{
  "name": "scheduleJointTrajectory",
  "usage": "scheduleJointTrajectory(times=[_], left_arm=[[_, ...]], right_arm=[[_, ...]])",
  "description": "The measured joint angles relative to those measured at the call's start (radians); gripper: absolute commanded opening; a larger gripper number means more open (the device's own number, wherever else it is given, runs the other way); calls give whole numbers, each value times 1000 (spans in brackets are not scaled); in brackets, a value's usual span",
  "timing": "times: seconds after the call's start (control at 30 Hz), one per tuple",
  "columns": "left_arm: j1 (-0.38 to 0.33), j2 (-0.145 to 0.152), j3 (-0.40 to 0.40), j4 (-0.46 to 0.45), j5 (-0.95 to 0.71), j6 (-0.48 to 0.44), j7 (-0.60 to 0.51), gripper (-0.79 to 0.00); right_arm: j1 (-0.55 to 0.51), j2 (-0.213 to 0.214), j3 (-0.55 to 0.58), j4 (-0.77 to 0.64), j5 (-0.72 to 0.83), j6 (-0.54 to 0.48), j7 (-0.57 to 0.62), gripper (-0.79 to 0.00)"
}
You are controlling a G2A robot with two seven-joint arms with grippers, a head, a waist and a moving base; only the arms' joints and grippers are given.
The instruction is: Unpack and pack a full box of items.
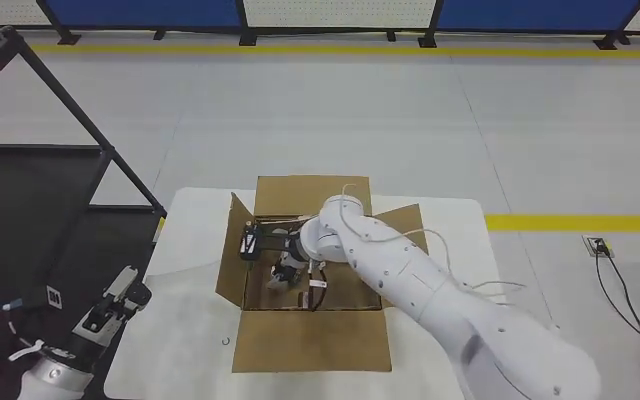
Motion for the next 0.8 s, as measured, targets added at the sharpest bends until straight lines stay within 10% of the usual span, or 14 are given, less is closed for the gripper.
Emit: scheduleJointTrajectory(times=[0.17, 0.4, 0.63, 0.8], left_arm=[[5, 5, 8, -11, 12, -3, 18, 0], [14, 11, 9, -11, 5, -8, 32, 0], [23, 18, 6, -12, 12, -9, 50, 0], [27, 22, 10, -11, 17, -14, 60, 0]], right_arm=[[-15, -67, 0, 117, -20, -35, -33, -25], [-29, -133, 0, 241, -60, -48, -78, -394], [-37, -172, 9, 317, -58, -83, -51, -456], [-38, -189, 15, 350, -67, -92, -60, -785]])
